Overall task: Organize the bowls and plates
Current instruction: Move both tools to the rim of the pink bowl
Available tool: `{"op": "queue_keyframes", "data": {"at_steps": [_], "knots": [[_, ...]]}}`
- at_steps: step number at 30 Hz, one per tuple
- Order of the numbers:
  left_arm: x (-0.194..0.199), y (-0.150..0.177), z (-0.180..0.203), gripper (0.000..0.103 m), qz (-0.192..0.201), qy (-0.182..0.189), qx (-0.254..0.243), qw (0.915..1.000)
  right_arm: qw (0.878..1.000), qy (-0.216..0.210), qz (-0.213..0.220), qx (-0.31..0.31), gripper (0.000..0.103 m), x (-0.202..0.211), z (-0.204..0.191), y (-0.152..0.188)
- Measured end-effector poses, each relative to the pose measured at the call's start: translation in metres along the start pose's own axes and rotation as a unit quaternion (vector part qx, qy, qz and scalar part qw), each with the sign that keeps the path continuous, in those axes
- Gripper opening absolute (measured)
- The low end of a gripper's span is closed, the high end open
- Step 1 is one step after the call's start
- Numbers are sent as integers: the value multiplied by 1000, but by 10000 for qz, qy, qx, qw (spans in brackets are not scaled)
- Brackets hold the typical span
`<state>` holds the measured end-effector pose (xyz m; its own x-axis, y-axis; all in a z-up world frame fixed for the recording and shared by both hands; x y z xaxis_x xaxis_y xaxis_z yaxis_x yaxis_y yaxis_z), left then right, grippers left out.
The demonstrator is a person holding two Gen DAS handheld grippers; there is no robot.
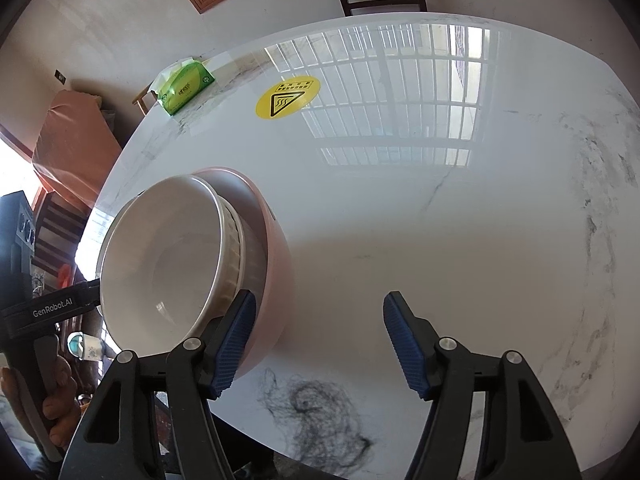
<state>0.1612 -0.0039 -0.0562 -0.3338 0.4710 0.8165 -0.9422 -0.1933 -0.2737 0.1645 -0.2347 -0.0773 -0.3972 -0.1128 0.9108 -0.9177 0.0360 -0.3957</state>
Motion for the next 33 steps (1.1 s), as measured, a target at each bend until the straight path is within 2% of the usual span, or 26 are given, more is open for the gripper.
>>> {"op": "queue_keyframes", "data": {"at_steps": [4,8,13,16,19,23,26,30,31,32,33], "knots": [[-1,0,-1,50,-20,55,-74,10000,10000,10,-69,25,74,-3,2,-1],[-2,-2,-1,49,-35,72,-114,9999,9999,-8,-89,106,74,-3,1,-1],[-2,-2,1,49,35,45,-6,10000,9985,-408,-334,-137,74,-10,7,0],[-1,-2,3,49,44,-46,-18,10000,9979,-488,-407,-139,74,-11,6,0],[-2,-1,6,49,-66,-76,30,9999,9982,-434,-420,3,70,-8,3,0],[6,-8,13,50,99,-143,-119,9998,9988,-198,-301,332,58,-2,-6,-3],[3,-11,13,49,-18,-125,-104,9999,9984,-54,-272,494,57,0,-9,-5],[-3,-6,-2,49,-208,142,249,9994,9984,-54,-289,474,57,-2,-9,-6],[-2,-6,-1,47,-176,163,209,9995,9984,-53,-294,470,57,-2,-8,-5],[-1,-4,2,33,-158,249,157,9994,9984,-63,-302,476,57,-2,-7,-5],[0,-3,7,14,-170,452,125,9988,9984,-77,-311,465,57,-2,-7,-5]]}}
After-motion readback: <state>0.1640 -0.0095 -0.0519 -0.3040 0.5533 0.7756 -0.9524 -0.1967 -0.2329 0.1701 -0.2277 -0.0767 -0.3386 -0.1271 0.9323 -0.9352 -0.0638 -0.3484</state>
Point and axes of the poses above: each gripper's, at about its wrist camera, not at the fingertips, and x roughly against the way its jaws point, z to its right, y to its underside, the point moved 6 cm from there along -x, roughly the way its jaws point, and after that the axes turned 13 degrees about y, right-handed, at the moved point
